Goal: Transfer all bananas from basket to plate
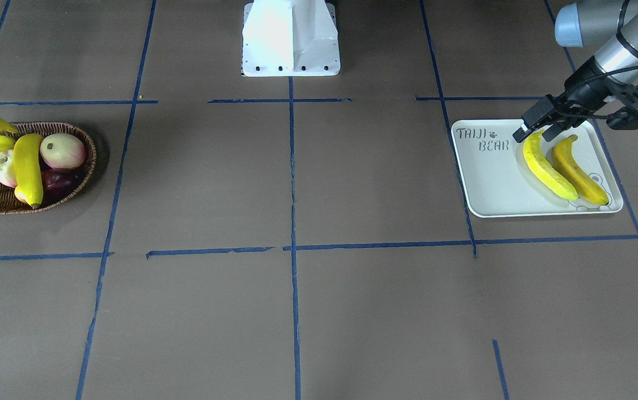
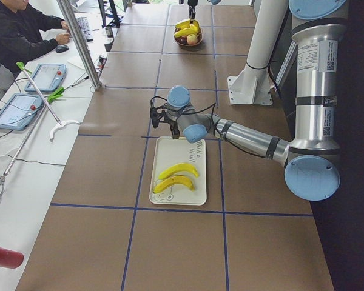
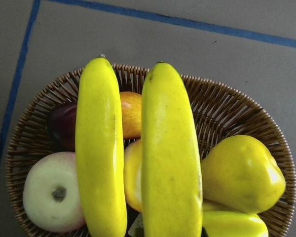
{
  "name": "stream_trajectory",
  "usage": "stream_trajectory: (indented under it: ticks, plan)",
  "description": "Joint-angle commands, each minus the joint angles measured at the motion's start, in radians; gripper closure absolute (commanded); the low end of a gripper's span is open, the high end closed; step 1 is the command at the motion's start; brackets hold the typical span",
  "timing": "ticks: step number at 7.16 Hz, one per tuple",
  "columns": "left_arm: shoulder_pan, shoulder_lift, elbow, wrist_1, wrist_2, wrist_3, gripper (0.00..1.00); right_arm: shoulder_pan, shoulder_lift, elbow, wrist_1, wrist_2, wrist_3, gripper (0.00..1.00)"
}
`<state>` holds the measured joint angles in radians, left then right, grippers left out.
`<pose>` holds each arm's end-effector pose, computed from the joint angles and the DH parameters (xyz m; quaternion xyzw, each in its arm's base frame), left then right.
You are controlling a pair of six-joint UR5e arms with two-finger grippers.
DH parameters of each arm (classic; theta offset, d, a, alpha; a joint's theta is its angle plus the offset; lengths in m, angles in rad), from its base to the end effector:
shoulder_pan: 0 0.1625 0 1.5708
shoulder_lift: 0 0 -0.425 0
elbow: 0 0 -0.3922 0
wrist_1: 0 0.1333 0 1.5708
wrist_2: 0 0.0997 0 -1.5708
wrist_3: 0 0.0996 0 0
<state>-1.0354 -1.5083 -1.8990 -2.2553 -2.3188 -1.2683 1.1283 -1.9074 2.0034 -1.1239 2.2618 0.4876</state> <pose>0.1830 -0.4370 0.4450 0.0092 0.5355 -0.1406 0.8327 -0.0975 -0.3688 0.5403 0.0792 -0.4048 -0.0703 0.9083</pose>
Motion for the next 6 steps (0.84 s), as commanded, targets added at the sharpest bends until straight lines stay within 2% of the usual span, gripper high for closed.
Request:
stream_trajectory:
  ticks: [1,2,3,4,5,6]
  plan:
    - [0.0,-0.004,0.001,-0.001,-0.002,-0.003,0.0,0.202,-0.036,0.047,-0.002,0.189,-0.052,1.0]
    - [0.0,-0.009,-0.003,-0.001,-0.002,-0.005,0.0,0.267,-0.013,0.043,-0.002,0.288,-0.043,1.0]
    - [0.002,-0.035,0.003,0.0,-0.002,-0.009,0.0,0.26,0.084,0.037,-0.005,0.32,0.032,1.0]
    - [0.029,-0.082,0.009,-0.001,0.001,-0.067,0.0,0.129,0.199,0.019,0.015,0.305,0.26,1.0]
    - [0.064,-0.148,0.014,-0.001,0.01,-0.156,0.0,0.017,0.363,0.014,0.015,0.219,0.475,1.0]
    - [0.099,-0.23,0.032,-0.004,0.045,-0.251,0.0,-0.096,0.472,0.017,0.016,0.115,0.656,1.0]
